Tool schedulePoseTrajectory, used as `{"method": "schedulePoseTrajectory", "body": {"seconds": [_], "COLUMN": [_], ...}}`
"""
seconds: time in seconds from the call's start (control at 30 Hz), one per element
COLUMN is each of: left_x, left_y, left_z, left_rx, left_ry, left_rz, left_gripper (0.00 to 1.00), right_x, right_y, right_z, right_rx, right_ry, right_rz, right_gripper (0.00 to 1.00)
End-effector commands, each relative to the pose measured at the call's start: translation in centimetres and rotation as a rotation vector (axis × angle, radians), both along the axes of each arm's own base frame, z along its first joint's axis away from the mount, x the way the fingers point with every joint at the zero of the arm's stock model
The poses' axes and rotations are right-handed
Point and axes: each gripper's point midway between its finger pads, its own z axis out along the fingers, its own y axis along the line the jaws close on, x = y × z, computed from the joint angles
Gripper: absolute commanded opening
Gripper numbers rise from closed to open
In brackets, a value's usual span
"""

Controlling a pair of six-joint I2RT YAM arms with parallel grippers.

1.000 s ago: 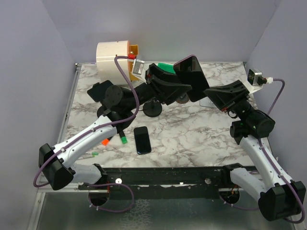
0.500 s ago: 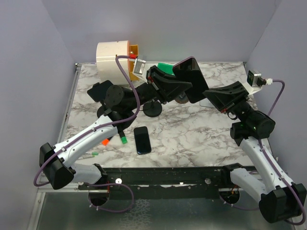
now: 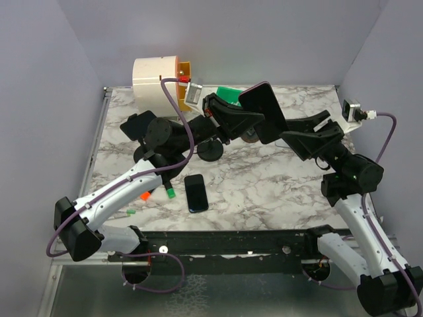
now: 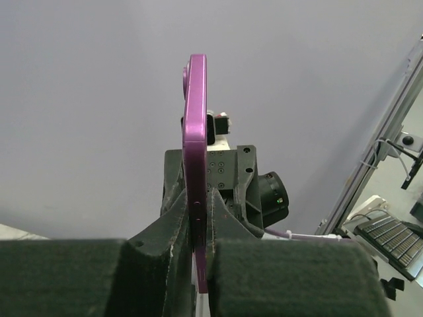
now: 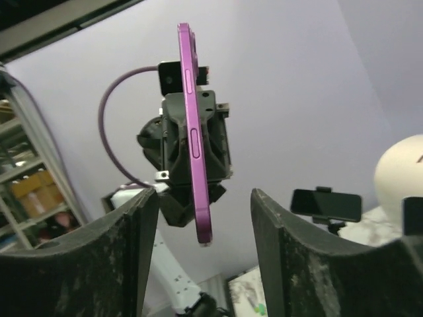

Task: Remove the phone from the phone stand
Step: Place the phone at the center of the board.

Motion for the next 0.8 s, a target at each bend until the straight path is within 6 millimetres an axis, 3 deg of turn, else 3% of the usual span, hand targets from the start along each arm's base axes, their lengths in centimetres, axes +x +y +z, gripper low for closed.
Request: {"method": "schedulePoseTrajectory", "body": {"seconds": [0.0,0.27,0.57,0.77], "left_x": [-0.7,-2.2,-5.1,-9.4], "left_y": [1.6,2.7,5.6,5.9], "left_z": [1.7,1.1,-3.6,-7.4], "left_rx": [-0.059,-0.039,0.248,0.354], "left_ry": [-0.041,-0.073,-0.177,-0.157], "left_rz": [0.043,0.03,0.084,-0.144], "left_gripper": [0.0,0.0,0.0,0.0], "right_x": [0.0,-0.9,-4.4,-6.9], "right_y": [0.4,1.0,1.9,3.2], "right_z": [-0.7,-1.2,-3.9,-5.8], "right_rx": [-0.082,-0.236,-0.557,-0.554], "right_ry": [0.02,-0.004,-0.135,-0.139], "right_rz": [-0.024,-0.043,-0.077,0.114], "right_gripper": [0.68,0.89,0.89,0.87]}}
